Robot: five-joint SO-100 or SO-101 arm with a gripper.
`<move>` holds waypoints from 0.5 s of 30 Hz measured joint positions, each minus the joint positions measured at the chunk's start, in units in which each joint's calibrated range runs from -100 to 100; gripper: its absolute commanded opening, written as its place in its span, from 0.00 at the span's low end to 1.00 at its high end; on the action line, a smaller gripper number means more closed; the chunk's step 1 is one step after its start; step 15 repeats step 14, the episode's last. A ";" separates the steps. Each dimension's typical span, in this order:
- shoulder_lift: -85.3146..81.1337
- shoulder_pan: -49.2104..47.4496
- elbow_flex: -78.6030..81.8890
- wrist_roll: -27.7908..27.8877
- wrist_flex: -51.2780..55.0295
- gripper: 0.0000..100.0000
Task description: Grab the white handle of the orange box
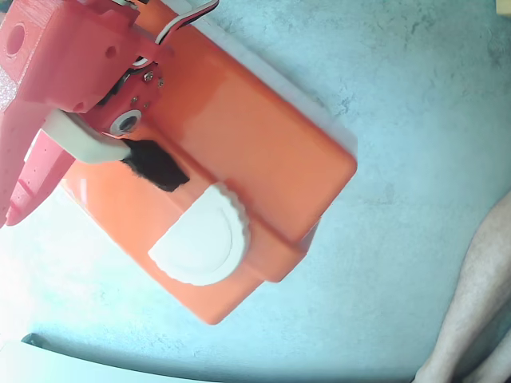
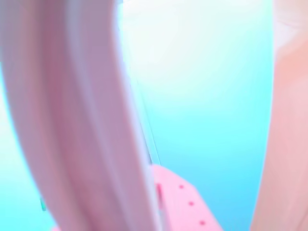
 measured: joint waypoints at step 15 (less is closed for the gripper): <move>0.00 0.60 0.00 0.00 0.00 0.02</move>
